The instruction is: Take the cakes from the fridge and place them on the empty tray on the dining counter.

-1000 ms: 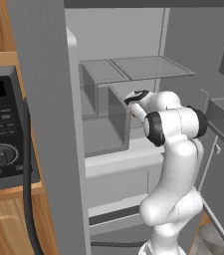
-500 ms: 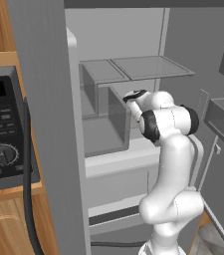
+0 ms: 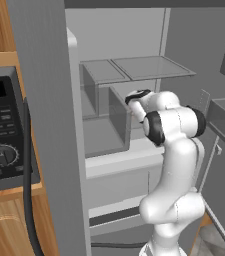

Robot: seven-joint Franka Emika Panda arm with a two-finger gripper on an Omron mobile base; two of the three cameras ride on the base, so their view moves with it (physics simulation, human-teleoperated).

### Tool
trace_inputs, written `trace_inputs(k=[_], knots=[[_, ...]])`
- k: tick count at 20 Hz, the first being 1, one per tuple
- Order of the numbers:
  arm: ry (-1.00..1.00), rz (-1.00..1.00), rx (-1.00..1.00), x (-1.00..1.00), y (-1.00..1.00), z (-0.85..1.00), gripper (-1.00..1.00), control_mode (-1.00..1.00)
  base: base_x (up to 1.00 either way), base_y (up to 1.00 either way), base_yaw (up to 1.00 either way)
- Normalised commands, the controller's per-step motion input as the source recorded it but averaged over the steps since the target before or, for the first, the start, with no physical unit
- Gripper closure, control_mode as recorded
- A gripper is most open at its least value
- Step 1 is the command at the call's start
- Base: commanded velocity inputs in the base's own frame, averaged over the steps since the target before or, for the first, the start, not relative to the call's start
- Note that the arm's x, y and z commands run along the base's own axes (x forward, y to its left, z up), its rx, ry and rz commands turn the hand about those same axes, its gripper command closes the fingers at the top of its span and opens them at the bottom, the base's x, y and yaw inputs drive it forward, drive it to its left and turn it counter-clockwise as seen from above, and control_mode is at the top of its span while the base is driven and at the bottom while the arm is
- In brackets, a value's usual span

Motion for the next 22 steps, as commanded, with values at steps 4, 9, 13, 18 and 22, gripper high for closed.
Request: trace_inputs(k=[4,9,13,18,22], knots=[[0.0,0.12,-0.03,-0.55,0.09,0.49,1.0,-1.0,0.0,0.0,0.0],[0.07,0.13,-0.07,-0.46,0.19,0.4,1.0,-1.0,0.0,0.0,0.0],[0.07,0.14,-0.1,-0.58,0.3,0.51,1.0,-1.0,0.0,0.0,0.0],[0.01,0.02,-0.07,-0.62,0.18,0.65,1.0,-1.0,0.0,0.0,0.0],[0.0,0.0,-0.04,-0.85,0.09,0.5,1.0,-1.0,0.0,0.0,0.0]])
